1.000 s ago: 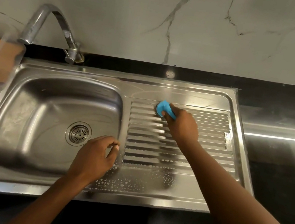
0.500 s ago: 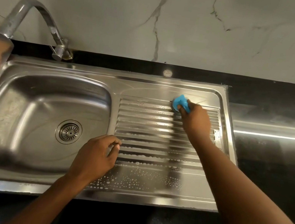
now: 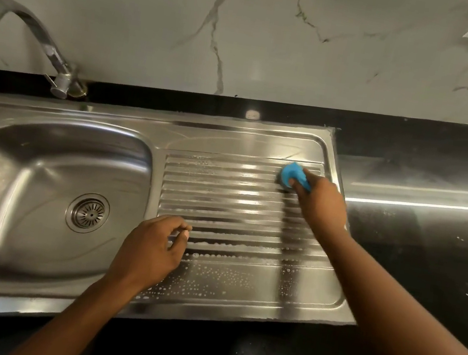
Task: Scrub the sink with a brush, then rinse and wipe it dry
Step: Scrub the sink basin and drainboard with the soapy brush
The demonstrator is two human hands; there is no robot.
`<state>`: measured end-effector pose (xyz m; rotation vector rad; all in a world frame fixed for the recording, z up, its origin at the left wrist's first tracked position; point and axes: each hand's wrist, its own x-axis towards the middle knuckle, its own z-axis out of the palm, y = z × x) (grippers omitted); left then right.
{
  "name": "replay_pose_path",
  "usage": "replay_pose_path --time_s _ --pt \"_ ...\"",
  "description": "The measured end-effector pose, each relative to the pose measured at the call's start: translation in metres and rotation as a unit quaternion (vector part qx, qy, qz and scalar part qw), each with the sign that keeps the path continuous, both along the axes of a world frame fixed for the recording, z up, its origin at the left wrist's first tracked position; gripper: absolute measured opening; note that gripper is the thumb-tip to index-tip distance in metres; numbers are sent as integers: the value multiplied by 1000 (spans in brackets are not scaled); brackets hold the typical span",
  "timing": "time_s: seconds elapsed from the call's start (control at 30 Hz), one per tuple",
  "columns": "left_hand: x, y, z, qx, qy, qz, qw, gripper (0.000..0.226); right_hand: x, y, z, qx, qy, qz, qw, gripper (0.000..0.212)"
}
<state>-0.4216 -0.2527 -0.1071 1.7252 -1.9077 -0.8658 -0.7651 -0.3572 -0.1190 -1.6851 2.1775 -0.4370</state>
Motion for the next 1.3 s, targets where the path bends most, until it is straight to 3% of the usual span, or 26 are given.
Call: replay_pose_path --time_s 0.13,0.23,0.37,0.5,0.63,0.87,1.03,1.3 --pt "0 -1 -2 0 2 4 1000 11 -26 -16 -4 -8 15 -70 997 49" --pt "-1 0 -1 0 2 3 1000 11 -9 -29 -5 -13 -30 -82 996 44" --pt "-3 -1 3 1 -4 -1 1000 11 37 -32 -3 -1 -89 -37 995 39" --pt "-5 -1 6 -2 -6 0 1000 11 76 -16 -5 0 -60 34 998 49" --pt "-5 -3 4 -5 -4 -2 1000 12 49 0 -10 2 -32 39 999 52" --pt "-9 -6 2 -3 5 11 1000 13 -52 -10 -4 -8 19 -48 999 50" --pt "-5 -5 2 -8 6 10 1000 13 -47 -27 -8 -14 -1 -88 996 51" --pt "-5 2 4 -14 8 16 1000 12 3 -37 -4 20 -87 -39 995 44"
